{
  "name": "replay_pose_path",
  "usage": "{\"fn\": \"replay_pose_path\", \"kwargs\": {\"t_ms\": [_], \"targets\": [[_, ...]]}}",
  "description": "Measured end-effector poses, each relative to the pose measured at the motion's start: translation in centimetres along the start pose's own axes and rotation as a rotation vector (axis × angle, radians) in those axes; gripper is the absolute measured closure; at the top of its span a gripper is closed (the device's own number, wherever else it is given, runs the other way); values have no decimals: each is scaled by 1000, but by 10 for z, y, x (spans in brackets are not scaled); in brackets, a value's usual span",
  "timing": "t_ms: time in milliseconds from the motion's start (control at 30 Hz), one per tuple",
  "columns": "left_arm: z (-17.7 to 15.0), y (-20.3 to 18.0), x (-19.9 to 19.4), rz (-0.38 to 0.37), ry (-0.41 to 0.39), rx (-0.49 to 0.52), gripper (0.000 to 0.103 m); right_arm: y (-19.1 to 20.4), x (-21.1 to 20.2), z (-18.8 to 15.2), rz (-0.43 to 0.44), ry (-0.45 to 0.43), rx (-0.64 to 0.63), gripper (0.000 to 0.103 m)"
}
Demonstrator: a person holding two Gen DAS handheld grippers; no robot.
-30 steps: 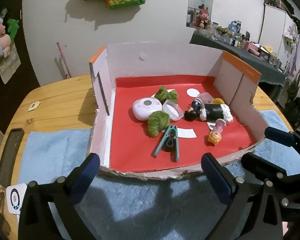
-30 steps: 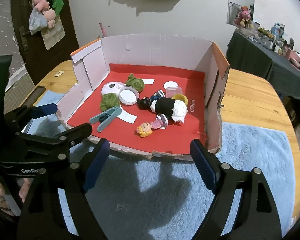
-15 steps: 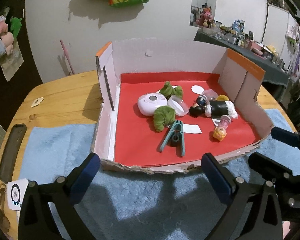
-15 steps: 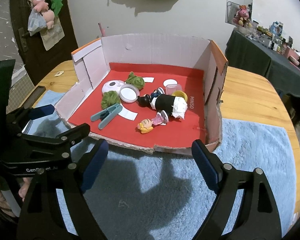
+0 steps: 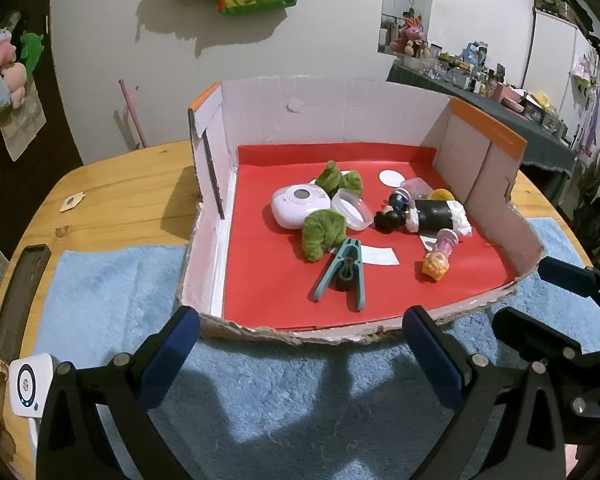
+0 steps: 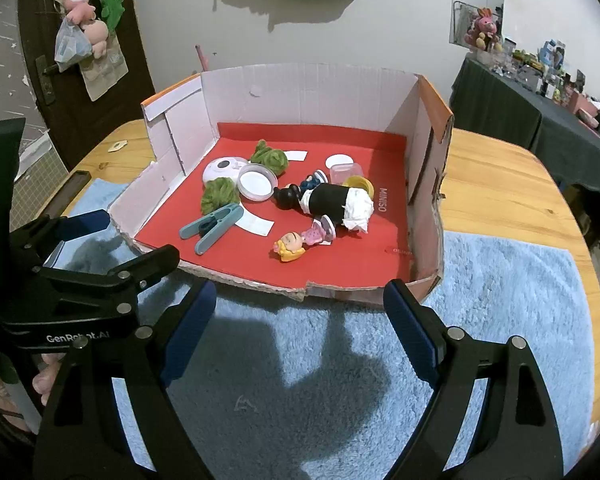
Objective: Organize objects
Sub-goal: 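Withdraw both grippers up and out of the box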
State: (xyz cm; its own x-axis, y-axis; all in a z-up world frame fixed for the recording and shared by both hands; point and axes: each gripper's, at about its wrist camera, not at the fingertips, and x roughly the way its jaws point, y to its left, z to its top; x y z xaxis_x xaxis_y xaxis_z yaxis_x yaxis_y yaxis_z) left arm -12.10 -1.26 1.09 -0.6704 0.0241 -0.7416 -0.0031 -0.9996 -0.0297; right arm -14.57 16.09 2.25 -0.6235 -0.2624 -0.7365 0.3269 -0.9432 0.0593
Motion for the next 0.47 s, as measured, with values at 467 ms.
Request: {"fn": "replay_pose_path", "kwargs": {"t_ms": [467], "targets": [[-2, -1, 0, -1, -2, -7, 0, -1, 1, -3, 2, 2, 3, 17]]}}
